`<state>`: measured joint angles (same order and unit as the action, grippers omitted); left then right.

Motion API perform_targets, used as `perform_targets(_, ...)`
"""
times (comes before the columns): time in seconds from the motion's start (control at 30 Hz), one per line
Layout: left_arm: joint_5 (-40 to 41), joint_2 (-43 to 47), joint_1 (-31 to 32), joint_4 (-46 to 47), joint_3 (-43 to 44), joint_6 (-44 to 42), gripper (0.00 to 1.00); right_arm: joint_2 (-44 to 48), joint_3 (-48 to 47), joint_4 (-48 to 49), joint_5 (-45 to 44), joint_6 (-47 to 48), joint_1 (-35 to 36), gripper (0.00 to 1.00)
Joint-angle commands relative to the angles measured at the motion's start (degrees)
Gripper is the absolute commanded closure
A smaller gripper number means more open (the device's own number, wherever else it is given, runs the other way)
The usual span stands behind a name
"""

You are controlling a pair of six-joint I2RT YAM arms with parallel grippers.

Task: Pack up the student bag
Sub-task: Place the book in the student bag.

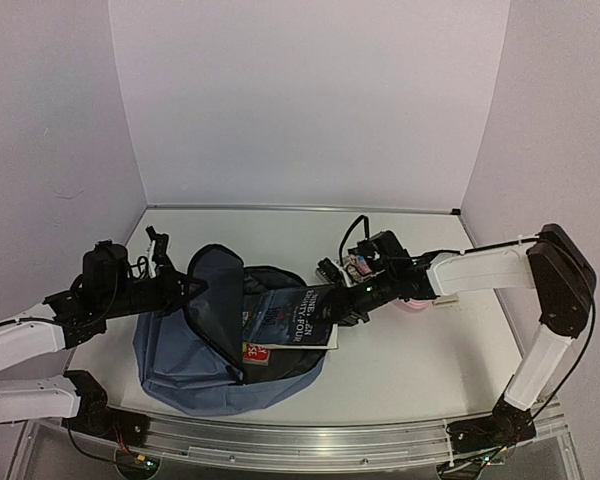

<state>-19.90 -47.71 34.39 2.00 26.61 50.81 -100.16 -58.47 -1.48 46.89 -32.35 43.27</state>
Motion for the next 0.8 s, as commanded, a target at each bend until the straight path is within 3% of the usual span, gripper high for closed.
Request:
perform_targets(0.0, -1.4, -0.3, -0.2, 3.1, 1.8, -1.7, 1.00, -2.6, -3.6, 2.0, 1.0, -1.5, 1.1, 1.00)
perform_targets(0.57, -5.8, -8.3, -0.2, 9.1, 6.0, -2.8, 1.00, -18.9, -20.5, 2.1, 6.8, -4.2, 6.9, 1.00)
perform_targets(0.77, -4.9, -7.7, -0.2, 8.4, 6.8, -3.5, 1.00, -18.0, -22.0, 5.3, 7.6, -7.0, 7.6, 1.00)
